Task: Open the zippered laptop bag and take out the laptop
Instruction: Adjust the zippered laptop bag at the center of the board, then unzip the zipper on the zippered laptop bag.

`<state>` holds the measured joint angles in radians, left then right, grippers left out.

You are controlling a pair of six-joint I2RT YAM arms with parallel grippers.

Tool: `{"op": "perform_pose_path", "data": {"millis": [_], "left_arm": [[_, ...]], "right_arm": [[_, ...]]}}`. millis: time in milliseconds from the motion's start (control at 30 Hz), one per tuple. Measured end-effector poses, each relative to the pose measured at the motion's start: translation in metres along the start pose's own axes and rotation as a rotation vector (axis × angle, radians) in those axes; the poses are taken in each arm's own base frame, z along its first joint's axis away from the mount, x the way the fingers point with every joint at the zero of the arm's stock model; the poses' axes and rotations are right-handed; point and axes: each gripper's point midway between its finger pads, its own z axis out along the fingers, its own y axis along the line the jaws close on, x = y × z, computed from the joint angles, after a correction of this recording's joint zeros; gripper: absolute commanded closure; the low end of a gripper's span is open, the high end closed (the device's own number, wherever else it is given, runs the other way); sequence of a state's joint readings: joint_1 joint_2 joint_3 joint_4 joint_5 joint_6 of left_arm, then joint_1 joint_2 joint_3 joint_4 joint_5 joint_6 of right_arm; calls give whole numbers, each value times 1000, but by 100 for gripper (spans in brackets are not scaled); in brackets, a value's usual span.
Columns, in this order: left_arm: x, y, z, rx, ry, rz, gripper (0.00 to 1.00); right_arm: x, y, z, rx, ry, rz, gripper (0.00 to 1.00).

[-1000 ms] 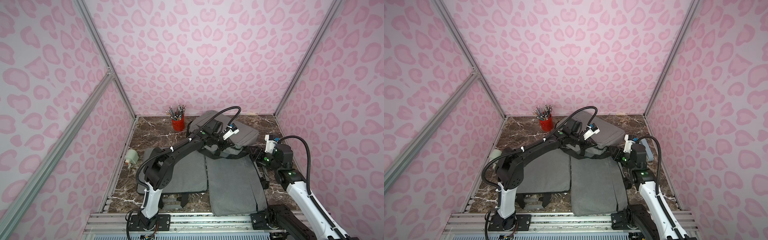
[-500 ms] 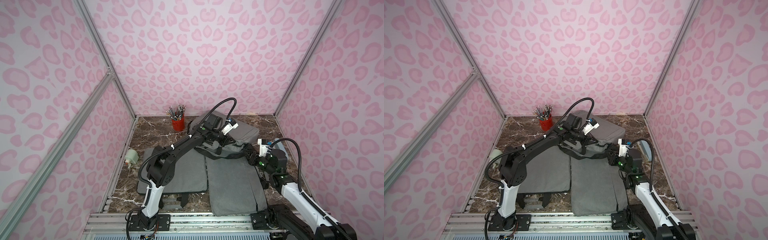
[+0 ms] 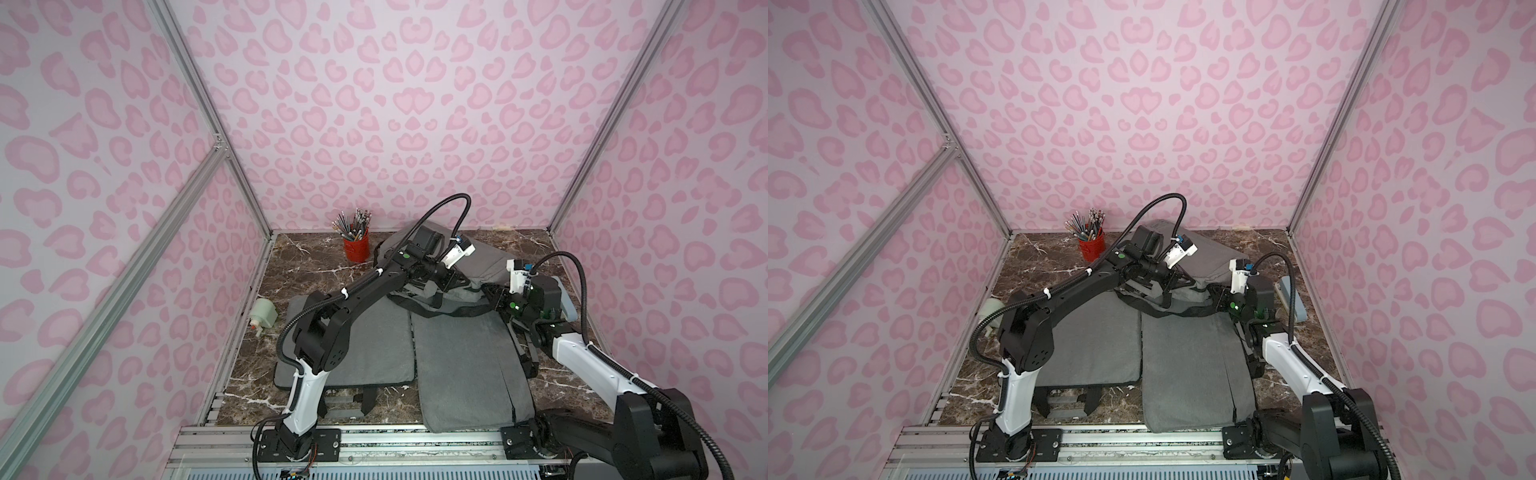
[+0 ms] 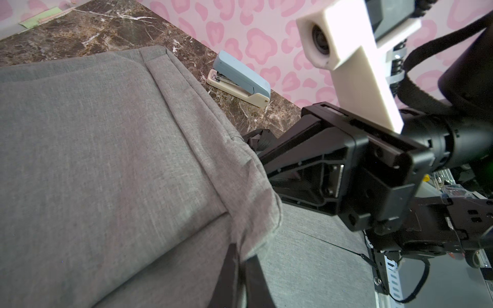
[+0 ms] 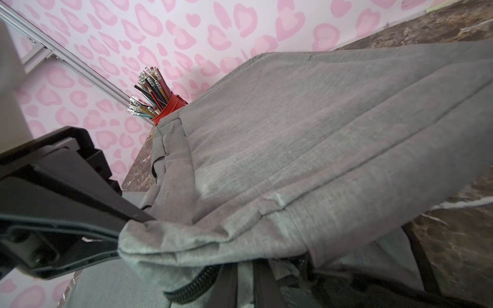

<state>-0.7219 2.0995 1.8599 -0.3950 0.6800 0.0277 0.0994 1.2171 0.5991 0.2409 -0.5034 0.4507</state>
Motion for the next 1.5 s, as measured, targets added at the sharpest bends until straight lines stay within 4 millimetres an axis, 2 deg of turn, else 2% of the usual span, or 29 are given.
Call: {"op": "perform_pose_path", "data": {"millis": [267, 433, 633, 767, 967, 1200, 1500], "left_arm": [[-4, 1, -2, -3, -8, 3, 97], [-4, 4, 0, -4, -8, -9, 97], [-1, 6, 0, -9, 5, -35, 97], [-2, 5, -1, -9, 6, -38, 97], [-9, -1, -3, 15, -6, -42, 97], [-6, -1, -1, 29, -1, -57, 97], [-6, -2, 1, 39, 1, -60, 97]], "right_arm": [[-4, -12, -2, 29, 3, -4, 82], [-3, -14, 6, 22, 29, 7, 79], [8, -15, 12, 1, 73, 23, 75], [12, -14, 7, 0, 85, 32, 73], [22, -29, 1, 59, 109, 71, 72], [24, -23, 8, 26, 117, 93, 72], [27, -10, 6, -61, 73, 180, 74]]}}
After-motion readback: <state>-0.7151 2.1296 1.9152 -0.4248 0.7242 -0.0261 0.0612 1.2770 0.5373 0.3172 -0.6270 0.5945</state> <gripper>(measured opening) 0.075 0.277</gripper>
